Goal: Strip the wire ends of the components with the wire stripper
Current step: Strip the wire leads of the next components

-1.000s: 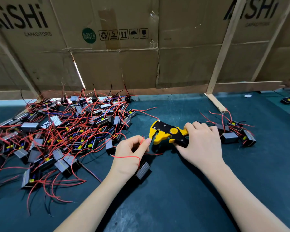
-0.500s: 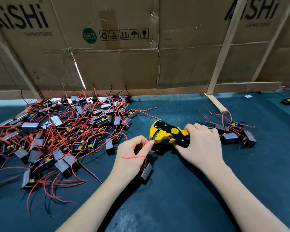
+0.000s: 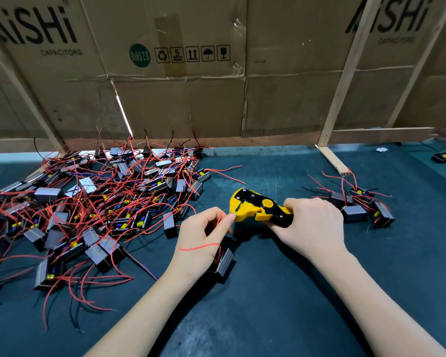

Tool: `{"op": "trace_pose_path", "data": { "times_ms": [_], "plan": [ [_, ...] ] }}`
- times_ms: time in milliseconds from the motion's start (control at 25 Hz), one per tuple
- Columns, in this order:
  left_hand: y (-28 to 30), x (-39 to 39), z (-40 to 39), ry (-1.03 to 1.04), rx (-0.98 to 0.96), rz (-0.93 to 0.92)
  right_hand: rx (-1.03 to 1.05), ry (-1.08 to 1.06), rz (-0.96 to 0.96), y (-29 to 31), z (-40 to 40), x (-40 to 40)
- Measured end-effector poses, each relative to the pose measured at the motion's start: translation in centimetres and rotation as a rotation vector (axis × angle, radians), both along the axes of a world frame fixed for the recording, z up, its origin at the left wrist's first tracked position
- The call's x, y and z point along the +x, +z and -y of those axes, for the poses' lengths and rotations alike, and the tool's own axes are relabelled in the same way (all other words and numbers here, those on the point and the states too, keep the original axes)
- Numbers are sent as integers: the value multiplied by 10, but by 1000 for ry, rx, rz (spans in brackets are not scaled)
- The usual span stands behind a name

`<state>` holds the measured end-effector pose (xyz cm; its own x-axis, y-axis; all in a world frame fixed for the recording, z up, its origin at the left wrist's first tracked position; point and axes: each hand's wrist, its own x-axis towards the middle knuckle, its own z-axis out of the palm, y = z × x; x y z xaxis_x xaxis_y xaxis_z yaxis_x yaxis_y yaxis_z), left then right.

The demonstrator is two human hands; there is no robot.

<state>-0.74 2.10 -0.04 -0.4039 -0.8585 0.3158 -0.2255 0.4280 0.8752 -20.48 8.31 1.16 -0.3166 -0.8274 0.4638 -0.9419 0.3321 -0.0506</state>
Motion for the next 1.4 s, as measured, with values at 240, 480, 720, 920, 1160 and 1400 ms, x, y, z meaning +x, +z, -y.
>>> {"op": "trace_pose_path", "data": {
  "times_ms": [240,480,720,920,1160,1400],
  "plan": [
    [0,5,-1,-62,-115,87,-193,-5,30,0,0,-11],
    [3,1,-11,-383,-28,72,-269,-65,106,-1,1,-20],
    [1,15,11,86,-521,437,-157,38,141,7,-3,-27],
    [2,34,29,333,-363,822,304,145,152,9,-6,-32],
    [6,33,26,306,-351,436,255,-59,27,11,-10,-47],
    [11,26,21,371,-395,131,83,90,512,27,-24,-67]
  ]
}}
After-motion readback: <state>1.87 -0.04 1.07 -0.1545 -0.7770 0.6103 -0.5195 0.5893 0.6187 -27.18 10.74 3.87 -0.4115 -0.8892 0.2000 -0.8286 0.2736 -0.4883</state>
